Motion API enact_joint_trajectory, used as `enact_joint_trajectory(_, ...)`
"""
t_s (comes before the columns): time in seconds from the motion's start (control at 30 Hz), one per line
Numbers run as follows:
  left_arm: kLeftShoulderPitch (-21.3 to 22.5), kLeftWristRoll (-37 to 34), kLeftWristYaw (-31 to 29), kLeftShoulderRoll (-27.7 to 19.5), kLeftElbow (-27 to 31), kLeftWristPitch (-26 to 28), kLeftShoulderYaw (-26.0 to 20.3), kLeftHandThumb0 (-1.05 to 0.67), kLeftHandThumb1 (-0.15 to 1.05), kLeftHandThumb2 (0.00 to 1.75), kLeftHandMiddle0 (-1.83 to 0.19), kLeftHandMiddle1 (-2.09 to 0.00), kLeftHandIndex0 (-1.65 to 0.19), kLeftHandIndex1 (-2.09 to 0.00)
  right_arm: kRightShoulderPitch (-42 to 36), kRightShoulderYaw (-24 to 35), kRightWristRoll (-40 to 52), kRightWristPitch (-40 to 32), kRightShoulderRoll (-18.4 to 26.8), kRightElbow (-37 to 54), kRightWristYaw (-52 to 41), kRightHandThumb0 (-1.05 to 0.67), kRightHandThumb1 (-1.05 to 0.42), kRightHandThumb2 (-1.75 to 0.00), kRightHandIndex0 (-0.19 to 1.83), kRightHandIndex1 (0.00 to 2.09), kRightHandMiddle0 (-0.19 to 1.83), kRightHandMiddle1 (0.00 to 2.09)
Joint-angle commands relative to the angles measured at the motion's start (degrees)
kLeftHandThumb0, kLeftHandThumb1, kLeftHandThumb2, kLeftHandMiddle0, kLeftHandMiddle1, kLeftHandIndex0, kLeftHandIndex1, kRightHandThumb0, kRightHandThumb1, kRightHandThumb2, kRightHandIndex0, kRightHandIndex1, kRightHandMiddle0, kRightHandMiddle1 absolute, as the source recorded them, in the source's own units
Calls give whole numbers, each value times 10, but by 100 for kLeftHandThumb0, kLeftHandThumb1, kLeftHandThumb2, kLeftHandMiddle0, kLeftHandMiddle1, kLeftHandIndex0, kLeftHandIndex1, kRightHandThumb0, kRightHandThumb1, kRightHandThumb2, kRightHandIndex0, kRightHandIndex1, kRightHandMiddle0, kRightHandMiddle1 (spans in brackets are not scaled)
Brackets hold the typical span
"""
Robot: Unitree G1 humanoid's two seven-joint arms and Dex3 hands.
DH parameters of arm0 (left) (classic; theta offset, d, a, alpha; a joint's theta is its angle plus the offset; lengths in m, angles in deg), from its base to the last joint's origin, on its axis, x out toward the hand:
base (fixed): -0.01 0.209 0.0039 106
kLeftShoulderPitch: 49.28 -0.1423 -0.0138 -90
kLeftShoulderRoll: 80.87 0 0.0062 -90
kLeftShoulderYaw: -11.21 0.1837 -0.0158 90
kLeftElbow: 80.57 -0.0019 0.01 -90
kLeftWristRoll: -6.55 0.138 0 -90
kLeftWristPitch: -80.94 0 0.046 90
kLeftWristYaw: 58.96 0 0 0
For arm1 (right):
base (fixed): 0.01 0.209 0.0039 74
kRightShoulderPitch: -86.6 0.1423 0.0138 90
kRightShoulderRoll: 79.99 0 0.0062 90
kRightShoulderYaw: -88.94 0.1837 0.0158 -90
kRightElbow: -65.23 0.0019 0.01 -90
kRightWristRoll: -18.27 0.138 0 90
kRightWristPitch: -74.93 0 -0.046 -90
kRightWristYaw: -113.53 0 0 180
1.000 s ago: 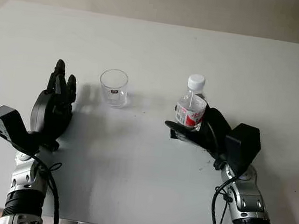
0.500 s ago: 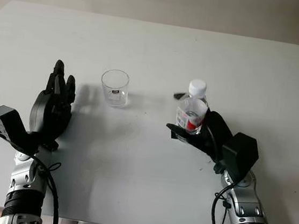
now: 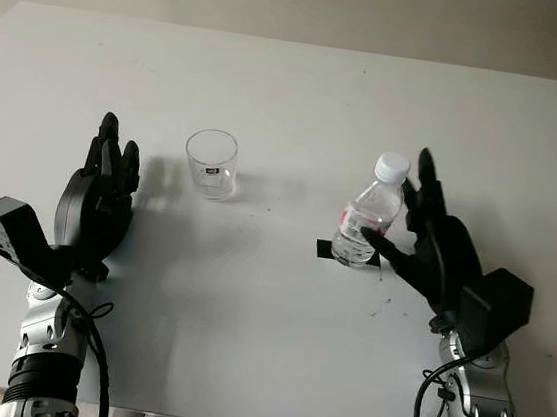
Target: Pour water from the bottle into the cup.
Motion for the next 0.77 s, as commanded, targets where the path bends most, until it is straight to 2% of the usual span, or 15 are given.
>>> enact_joint_trajectory(0.0, -4, -2, -5, 3, -12, -3, 0, -86, 105, 58, 19, 0, 19, 0, -5, 8, 8, 16, -3, 8, 2, -95, -96, -5, -19, 0, -19, 0)
enact_joint_trajectory(0.5, -7, -1, 1, 6, -10, -7, 0, -87, 105, 58, 19, -1, 19, 0, -29, -12, 1, 61, -4, 65, -18, -92, -95, -5, -19, 0, -19, 0)
enact_joint_trajectory(0.73, -18, -1, 0, 6, -1, -9, 0, -86, 105, 59, 19, -2, 19, 0, -47, -25, 2, 49, -7, 113, -24, -90, -92, -5, -19, 0, -19, 0)
